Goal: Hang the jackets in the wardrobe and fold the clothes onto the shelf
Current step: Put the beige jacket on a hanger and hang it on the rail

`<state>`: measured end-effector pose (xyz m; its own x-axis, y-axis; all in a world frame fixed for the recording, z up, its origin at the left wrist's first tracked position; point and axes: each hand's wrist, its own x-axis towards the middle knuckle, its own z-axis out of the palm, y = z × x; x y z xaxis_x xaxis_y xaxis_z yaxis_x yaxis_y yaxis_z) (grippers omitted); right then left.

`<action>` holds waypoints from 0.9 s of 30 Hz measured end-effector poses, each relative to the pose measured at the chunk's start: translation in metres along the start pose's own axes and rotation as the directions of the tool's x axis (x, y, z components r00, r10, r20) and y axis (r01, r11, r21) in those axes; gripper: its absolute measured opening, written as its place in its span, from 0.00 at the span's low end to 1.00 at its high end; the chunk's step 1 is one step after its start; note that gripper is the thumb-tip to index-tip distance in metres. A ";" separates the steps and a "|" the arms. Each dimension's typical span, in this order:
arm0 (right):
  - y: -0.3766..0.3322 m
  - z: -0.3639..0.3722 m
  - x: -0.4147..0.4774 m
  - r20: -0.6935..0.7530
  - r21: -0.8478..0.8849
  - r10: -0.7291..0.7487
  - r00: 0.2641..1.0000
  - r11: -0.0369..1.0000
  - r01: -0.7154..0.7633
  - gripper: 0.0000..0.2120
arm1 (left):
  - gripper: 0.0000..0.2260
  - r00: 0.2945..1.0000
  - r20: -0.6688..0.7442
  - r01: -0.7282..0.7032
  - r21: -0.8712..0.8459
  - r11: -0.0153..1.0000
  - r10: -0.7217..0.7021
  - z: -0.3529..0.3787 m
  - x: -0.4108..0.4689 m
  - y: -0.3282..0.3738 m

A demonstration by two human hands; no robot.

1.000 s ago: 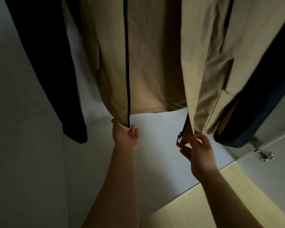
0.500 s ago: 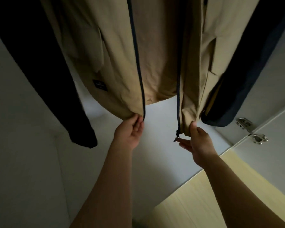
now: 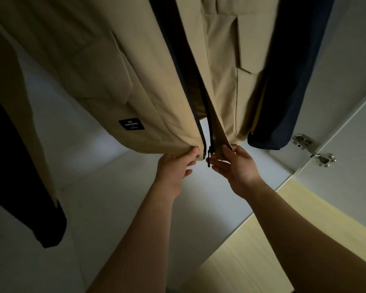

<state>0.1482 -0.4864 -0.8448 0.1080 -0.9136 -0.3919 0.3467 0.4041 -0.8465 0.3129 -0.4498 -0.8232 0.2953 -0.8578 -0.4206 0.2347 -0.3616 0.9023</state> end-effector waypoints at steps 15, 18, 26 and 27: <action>-0.008 -0.010 0.006 -0.009 -0.062 0.107 0.994 0.992 -0.107 0.11 | 0.15 0.981 -0.059 -0.182 0.018 0.983 0.183 0.007 0.001 0.004; -0.005 -0.004 0.002 0.088 -0.095 0.139 0.986 0.987 -0.131 0.13 | 0.13 0.971 0.017 -0.240 0.153 0.959 0.240 0.009 -0.003 0.003; 0.005 0.007 0.001 0.183 -0.065 0.219 0.959 0.976 -0.210 0.14 | 0.12 0.926 -0.146 -0.262 0.419 0.870 0.349 0.008 -0.001 -0.003; 0.007 0.009 0.000 0.168 -0.097 0.222 0.960 0.973 -0.208 0.13 | 0.13 0.927 -0.150 -0.252 0.427 0.868 0.343 0.006 -0.001 -0.003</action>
<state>0.1588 -0.4843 -0.8471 0.3374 -0.7954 -0.5034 0.2251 0.5874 -0.7774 0.3062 -0.4505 -0.8248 0.4936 -0.8645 -0.0951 -0.2663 -0.2544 0.9297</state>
